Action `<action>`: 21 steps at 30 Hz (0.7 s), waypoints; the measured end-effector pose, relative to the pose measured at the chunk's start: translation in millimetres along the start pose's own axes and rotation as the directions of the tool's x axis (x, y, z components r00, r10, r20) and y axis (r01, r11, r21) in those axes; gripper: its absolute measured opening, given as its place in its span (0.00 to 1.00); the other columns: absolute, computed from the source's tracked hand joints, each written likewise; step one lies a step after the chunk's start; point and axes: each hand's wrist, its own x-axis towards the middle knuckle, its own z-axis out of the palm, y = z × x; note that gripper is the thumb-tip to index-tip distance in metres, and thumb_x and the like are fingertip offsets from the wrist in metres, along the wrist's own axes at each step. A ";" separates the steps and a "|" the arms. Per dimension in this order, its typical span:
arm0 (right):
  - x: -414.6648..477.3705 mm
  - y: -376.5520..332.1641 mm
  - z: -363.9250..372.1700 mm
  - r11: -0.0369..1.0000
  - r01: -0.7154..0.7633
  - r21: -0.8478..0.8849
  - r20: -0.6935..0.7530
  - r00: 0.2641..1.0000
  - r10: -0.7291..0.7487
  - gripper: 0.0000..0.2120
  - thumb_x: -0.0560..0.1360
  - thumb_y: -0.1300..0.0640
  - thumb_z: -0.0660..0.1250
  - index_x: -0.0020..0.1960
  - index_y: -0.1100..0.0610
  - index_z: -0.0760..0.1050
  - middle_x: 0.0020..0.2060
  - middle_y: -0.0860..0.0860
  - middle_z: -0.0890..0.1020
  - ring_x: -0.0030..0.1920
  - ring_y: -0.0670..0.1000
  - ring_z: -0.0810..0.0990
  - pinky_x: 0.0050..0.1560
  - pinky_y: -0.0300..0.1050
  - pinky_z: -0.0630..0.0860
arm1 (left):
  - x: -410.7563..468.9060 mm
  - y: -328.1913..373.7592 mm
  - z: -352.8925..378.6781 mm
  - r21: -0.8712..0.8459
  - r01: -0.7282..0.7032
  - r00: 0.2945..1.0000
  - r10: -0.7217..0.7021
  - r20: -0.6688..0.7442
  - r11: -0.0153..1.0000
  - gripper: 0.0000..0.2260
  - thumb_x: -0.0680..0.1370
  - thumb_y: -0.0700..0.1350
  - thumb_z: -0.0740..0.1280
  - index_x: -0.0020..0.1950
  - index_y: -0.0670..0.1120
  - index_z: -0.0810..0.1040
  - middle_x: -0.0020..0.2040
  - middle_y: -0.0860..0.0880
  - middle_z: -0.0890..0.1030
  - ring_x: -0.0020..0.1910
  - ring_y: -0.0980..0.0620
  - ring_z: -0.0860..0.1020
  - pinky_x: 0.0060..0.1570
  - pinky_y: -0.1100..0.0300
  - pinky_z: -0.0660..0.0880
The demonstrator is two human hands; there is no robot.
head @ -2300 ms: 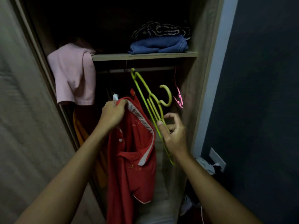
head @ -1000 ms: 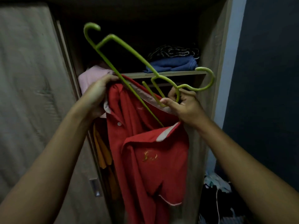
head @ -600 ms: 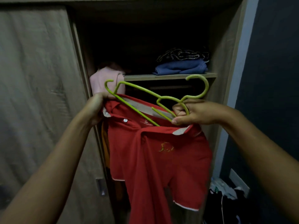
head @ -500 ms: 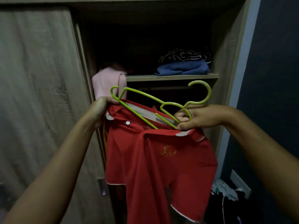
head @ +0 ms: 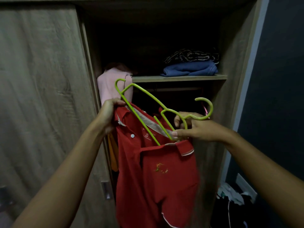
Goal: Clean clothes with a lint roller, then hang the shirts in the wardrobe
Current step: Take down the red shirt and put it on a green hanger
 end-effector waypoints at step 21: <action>3.4 -11.3 -26.8 0.958 0.225 0.176 -0.118 0.971 -0.207 0.21 0.78 0.51 0.70 0.30 0.62 0.78 0.22 0.55 0.76 0.24 0.48 0.72 0.29 0.38 0.67 | -14.3 33.5 -21.5 0.124 -0.057 0.998 0.061 -0.031 0.991 0.07 0.74 0.40 0.61 0.37 0.43 0.76 0.28 0.48 0.80 0.28 0.52 0.76 0.33 0.59 0.72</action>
